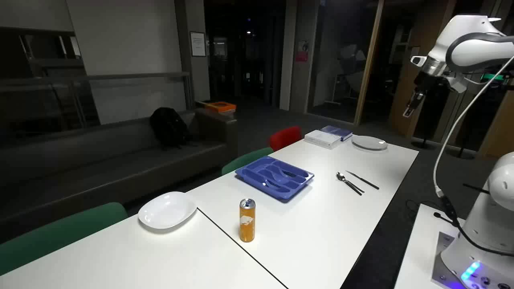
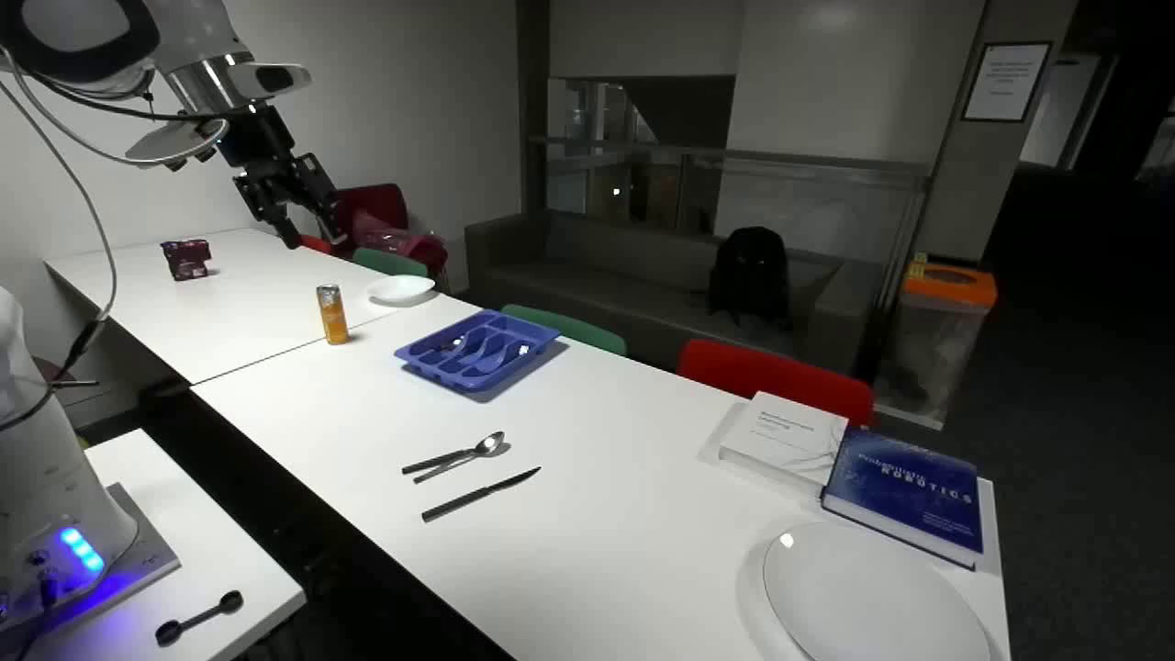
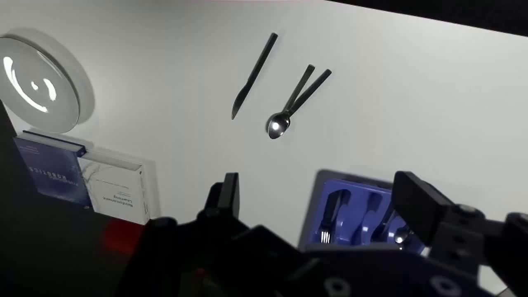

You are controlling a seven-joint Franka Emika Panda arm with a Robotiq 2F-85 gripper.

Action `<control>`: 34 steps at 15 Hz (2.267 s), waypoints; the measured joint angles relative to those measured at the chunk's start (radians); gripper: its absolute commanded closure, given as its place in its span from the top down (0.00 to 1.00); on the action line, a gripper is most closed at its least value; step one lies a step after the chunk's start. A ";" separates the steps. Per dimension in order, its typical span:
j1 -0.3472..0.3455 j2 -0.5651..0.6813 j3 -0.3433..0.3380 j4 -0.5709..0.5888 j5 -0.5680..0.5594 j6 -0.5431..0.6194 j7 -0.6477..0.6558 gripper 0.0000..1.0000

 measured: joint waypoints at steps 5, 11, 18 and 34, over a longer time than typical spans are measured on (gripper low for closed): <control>0.000 0.000 0.000 0.000 0.000 0.000 0.000 1.00; 0.017 0.017 0.000 0.000 0.000 0.000 0.000 1.00; 0.049 0.285 0.012 0.062 0.093 -0.007 0.123 1.00; 0.059 0.534 -0.083 0.137 0.612 0.212 0.107 1.00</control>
